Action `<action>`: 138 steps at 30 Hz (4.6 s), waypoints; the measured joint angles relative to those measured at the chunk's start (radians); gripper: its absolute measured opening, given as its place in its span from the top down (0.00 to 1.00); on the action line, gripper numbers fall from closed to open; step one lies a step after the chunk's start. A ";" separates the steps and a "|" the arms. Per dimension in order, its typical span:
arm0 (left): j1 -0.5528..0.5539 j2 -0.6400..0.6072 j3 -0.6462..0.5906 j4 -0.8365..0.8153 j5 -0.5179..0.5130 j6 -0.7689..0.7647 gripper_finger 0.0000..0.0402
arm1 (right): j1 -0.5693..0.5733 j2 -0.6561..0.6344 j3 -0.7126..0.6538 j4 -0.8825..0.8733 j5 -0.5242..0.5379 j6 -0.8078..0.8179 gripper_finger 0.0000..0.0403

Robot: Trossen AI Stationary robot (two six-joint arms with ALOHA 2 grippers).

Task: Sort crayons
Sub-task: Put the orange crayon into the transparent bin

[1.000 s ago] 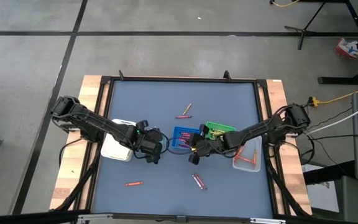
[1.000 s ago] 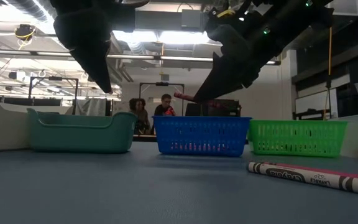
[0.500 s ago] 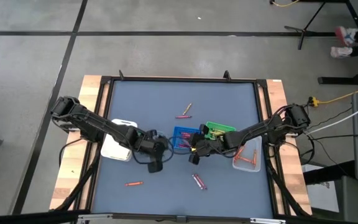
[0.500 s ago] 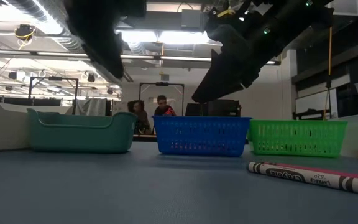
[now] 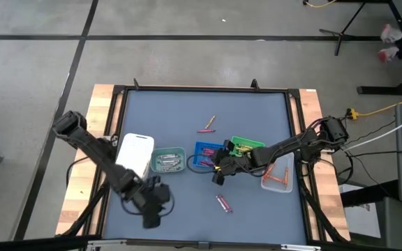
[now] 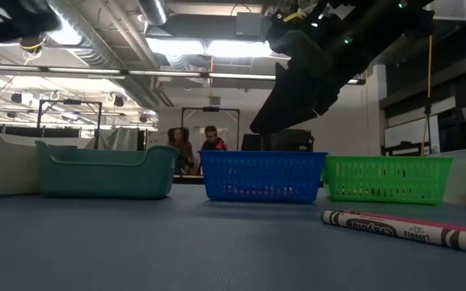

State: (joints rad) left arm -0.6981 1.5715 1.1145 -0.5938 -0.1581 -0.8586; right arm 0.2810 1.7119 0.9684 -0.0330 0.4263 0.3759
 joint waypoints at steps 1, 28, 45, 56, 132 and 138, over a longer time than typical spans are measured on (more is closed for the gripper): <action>-0.028 0.000 0.000 -0.001 -0.023 -0.013 0.81 | 0.000 0.000 0.000 0.000 0.000 0.000 0.54; -0.223 0.208 -0.001 -0.148 -0.172 -0.178 0.81 | 0.000 0.000 0.000 0.002 0.000 0.000 0.54; -0.168 0.235 -0.001 -0.172 -0.166 -0.258 0.81 | 0.000 0.000 0.000 0.002 0.000 0.000 0.54; -0.168 0.242 -0.001 -0.141 -0.179 -0.258 0.81 | 0.000 0.000 0.000 0.002 0.000 0.000 0.54; 0.347 0.301 -0.003 1.339 -0.273 0.748 0.98 | 0.269 -0.449 -0.037 -0.325 -0.102 0.046 0.54; 0.353 0.301 -0.003 1.462 -0.272 0.847 0.98 | 0.269 -0.448 -0.037 -0.208 -0.044 0.013 0.54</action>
State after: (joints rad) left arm -0.3450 1.8721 1.1118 0.8678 -0.4300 -0.0116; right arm 0.5495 1.2636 0.9318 -0.2412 0.3819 0.3888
